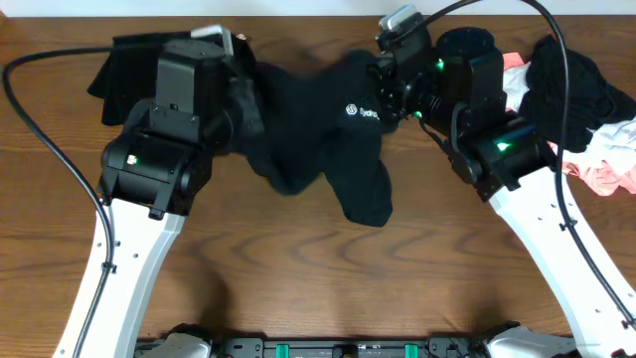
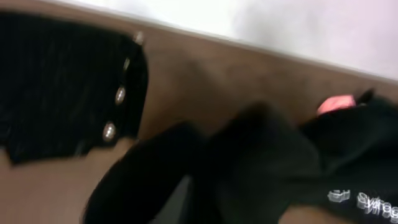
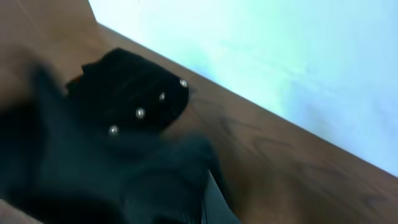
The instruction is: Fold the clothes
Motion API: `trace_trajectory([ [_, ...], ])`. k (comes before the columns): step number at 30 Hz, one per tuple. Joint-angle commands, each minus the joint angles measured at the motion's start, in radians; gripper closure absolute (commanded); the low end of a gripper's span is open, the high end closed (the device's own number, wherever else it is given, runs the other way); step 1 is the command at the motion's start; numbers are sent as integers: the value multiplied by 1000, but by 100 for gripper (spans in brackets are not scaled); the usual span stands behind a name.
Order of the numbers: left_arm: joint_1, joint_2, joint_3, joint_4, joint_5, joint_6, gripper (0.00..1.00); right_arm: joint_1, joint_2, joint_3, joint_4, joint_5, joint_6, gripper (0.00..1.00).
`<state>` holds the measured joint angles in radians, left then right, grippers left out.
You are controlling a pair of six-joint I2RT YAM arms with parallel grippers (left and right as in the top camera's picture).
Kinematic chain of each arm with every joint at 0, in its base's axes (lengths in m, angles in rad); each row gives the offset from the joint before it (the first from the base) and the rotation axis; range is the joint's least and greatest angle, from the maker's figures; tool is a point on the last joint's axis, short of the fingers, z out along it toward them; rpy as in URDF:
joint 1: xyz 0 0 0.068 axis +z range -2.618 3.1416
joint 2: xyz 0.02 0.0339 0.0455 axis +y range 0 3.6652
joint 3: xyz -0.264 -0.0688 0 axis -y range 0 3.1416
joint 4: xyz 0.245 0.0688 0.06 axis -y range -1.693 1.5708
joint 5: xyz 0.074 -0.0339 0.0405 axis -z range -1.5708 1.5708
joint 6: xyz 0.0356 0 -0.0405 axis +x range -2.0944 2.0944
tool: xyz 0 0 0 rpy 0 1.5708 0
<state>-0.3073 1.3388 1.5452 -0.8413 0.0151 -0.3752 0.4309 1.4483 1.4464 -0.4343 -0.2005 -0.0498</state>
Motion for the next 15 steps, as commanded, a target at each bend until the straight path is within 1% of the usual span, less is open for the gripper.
trace_trajectory([
  [1, 9, -2, 13, -67, 4, 16, 84, -20, -14, 9, -2, -14, -38, 99],
  [3, 9, 13, 13, -114, 24, 18, 83, -31, -14, 9, -3, -14, -38, 99],
  [5, 9, 30, 13, -148, 38, 24, 75, -41, -14, 10, -4, -14, -37, 99],
  [8, 9, 68, 13, -192, 69, 35, 67, -56, -14, 9, -12, -14, -38, 99],
  [13, 3, 165, 4, -209, 179, 128, 66, -85, -14, 9, -31, -27, -38, 99],
  [15, -4, 214, 3, -209, 195, 171, 66, -99, -14, 9, -30, -51, -38, 99],
])
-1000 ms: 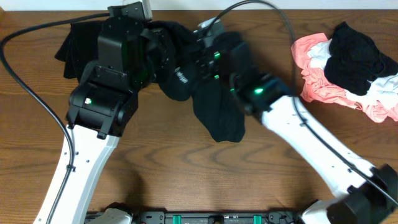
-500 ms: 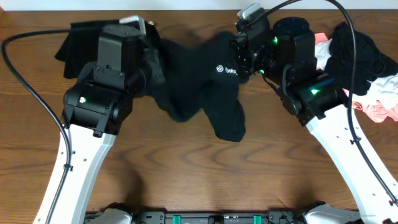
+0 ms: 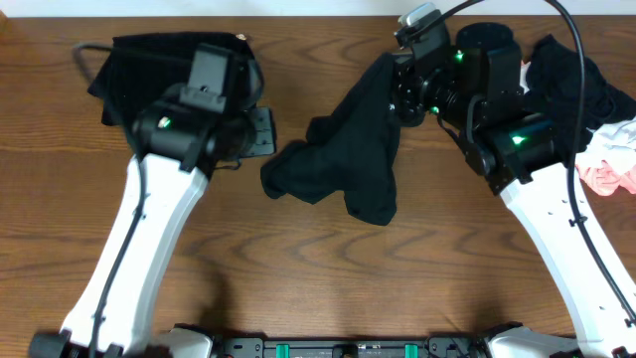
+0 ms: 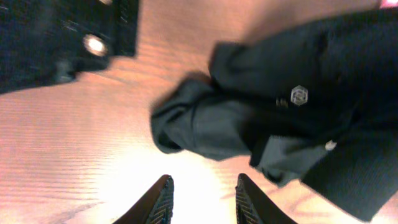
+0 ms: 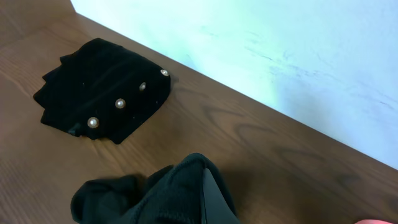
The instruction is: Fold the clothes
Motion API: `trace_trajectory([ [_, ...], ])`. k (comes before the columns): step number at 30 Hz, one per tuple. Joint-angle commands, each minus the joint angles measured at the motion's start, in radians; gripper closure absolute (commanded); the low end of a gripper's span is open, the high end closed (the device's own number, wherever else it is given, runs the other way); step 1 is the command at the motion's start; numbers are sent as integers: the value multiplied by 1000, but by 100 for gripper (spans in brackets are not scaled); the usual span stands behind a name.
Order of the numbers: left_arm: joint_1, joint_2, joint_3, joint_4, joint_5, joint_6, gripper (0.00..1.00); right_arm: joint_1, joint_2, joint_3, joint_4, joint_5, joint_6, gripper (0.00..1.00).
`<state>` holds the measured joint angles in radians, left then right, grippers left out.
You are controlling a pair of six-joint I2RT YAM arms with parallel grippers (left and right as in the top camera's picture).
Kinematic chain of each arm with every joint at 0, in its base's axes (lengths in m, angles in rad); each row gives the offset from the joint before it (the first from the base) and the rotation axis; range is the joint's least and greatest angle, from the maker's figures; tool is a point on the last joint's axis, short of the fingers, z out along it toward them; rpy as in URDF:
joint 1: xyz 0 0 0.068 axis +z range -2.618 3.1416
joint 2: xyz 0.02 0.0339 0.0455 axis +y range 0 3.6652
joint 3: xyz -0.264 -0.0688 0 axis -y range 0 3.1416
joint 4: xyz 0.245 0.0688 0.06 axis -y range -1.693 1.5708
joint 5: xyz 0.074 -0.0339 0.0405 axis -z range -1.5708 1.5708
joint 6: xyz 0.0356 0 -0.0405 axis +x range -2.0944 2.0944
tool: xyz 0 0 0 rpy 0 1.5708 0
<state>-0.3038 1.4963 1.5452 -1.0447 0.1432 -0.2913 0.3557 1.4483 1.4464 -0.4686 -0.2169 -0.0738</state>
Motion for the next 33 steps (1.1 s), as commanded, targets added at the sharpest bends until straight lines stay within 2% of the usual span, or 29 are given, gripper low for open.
trace_trajectory([
  [1, -13, 82, 3, -6, 67, 117, 66, -31, -14, 9, 4, -43, -14, 99],
  [9, -36, 253, 2, -25, 67, 375, 66, -123, -14, 9, 4, -135, -14, 99],
  [14, -43, 274, -2, -21, 74, 472, 66, -217, -14, 9, 6, -269, -40, 99],
  [20, -53, 274, -3, -16, 248, 621, 64, -297, -13, 9, 13, -353, -40, 99],
  [26, -125, 277, -3, 31, 264, 665, 56, -310, -12, 9, 22, -372, -40, 99],
  [29, -163, 281, -3, 76, 264, 665, 49, -310, -12, 9, 24, -383, -40, 99],
  [33, -203, 298, -3, 130, 205, 665, 43, -310, -12, 9, 23, -387, -40, 99],
])
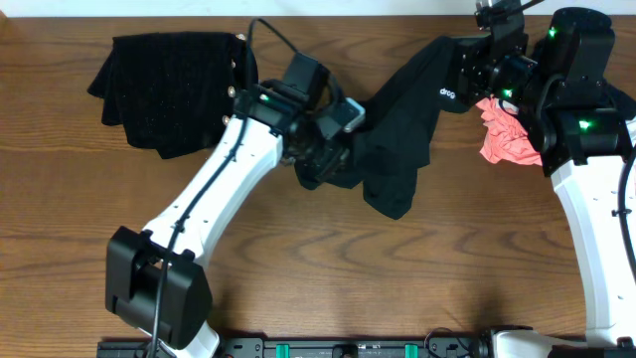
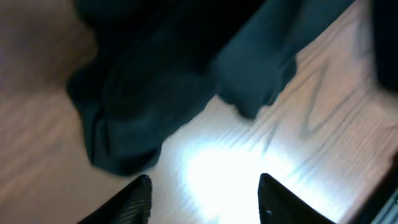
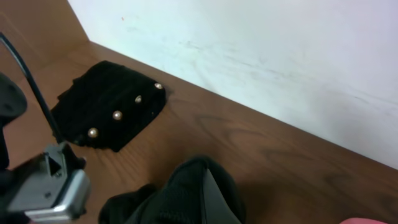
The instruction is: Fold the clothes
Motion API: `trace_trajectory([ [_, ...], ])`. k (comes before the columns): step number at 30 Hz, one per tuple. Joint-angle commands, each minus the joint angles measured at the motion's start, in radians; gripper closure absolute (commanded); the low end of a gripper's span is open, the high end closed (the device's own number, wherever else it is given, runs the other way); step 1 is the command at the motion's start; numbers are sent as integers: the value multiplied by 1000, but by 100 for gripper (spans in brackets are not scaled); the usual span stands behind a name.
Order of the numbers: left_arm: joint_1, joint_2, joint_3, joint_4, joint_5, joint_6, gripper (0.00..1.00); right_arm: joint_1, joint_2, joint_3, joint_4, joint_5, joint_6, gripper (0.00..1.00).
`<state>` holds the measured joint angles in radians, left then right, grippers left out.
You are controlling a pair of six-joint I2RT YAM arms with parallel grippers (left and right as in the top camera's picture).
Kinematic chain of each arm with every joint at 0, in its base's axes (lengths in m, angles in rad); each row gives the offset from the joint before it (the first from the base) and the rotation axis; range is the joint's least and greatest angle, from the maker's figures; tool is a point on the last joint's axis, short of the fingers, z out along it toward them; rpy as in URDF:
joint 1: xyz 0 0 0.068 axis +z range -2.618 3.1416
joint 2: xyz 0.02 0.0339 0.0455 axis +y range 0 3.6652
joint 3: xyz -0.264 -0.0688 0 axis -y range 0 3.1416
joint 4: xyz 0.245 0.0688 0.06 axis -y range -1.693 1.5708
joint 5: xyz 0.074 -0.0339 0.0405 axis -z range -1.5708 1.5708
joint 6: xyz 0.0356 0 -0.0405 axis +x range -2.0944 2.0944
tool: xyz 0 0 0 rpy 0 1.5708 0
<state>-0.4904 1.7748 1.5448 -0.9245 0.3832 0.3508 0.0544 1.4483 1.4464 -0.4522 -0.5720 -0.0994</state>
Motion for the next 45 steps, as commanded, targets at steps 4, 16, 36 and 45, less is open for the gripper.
trace_trajectory([
  [4, -37, 49, -4, 27, -166, 22, 43, -9, -12, 9, 6, -32, -14, 99],
  [16, -10, 114, -4, 129, -238, 23, 39, -31, -12, 9, 6, -39, -14, 99],
  [36, -11, 234, -5, 283, -234, 22, 49, -61, -10, 9, 3, -37, -15, 98],
  [45, -9, 132, 11, 280, -326, -82, 94, -67, -8, 10, 19, -32, -14, 97],
])
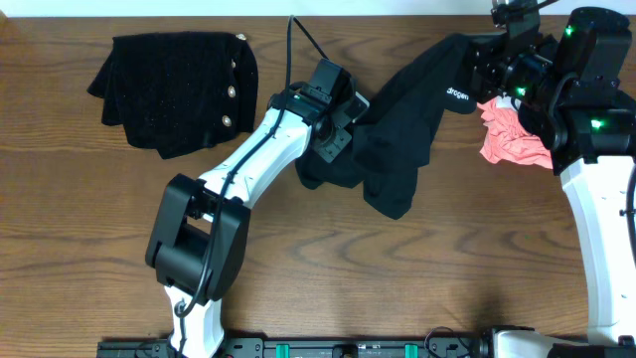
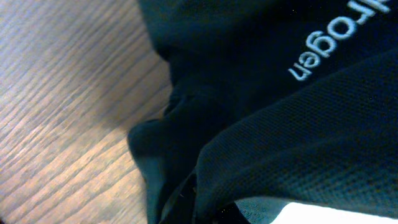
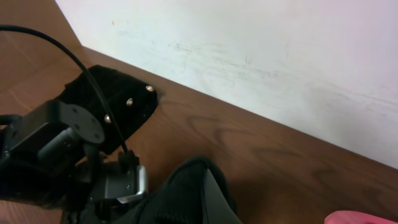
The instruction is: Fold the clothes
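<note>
A black shirt [image 1: 407, 129] with pale lettering hangs from my right gripper [image 1: 477, 65], which is shut on its upper edge at the back right. Its lower part lies crumpled on the table. In the right wrist view the shirt [image 3: 177, 202] bulges up over that gripper [image 3: 202, 202]. My left gripper [image 1: 336, 139] is buried in the shirt's left side. In the left wrist view dark cloth [image 2: 280, 124] fills the frame and covers the left gripper [image 2: 199, 208], which looks shut on a fold.
A folded black garment with pearl buttons [image 1: 179, 85] lies at the back left; the right wrist view shows that garment [image 3: 109, 106] too. A pink garment [image 1: 509, 134] lies under the right arm. A white wall [image 3: 249, 37] borders the table's far edge.
My left gripper was open just above the shirt's crumpled lower left part. Now it sits in the cloth at the shirt's left side with its fingers covered. The right gripper has barely moved.
At first both grippers were at the shirt, lifted at the back middle. Then the left one was open and apart while the shirt hung from the right. The right then held it further right, the left open over its low end, and now in the cloth.
</note>
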Motion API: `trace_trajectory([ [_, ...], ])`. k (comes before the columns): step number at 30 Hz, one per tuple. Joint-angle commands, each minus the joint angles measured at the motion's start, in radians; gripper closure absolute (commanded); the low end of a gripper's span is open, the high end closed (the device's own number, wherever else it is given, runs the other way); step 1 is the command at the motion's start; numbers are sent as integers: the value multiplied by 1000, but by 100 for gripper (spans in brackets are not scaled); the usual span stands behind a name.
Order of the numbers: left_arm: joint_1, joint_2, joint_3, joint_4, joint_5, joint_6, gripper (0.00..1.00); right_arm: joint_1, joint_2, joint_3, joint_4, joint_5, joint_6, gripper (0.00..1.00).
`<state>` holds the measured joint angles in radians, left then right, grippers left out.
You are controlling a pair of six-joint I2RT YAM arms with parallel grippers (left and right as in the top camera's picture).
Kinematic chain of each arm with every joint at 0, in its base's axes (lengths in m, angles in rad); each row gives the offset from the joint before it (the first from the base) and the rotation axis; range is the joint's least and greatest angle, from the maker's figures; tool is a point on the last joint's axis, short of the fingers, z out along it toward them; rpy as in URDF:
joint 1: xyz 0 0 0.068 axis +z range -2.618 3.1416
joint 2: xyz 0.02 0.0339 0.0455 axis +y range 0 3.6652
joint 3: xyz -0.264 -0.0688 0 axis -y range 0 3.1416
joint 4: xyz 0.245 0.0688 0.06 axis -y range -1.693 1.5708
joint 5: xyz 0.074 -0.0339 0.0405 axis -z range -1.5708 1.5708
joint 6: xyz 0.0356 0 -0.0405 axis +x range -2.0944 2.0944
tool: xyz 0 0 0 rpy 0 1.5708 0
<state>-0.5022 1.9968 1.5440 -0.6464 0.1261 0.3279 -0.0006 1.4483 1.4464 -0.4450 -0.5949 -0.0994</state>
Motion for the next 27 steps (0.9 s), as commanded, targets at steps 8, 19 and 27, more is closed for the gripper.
trace_trajectory([
  [8, 13, -399, 51, 14, -146, -72, 94, -48, -31, 18, 11, -15, -13, 97],
  [19, 117, -745, 52, 66, -146, -102, 94, -117, -161, 126, -62, 52, -15, 99],
  [27, 143, -886, 52, 77, -146, -163, 94, -178, -281, 219, -169, 61, -15, 99],
])
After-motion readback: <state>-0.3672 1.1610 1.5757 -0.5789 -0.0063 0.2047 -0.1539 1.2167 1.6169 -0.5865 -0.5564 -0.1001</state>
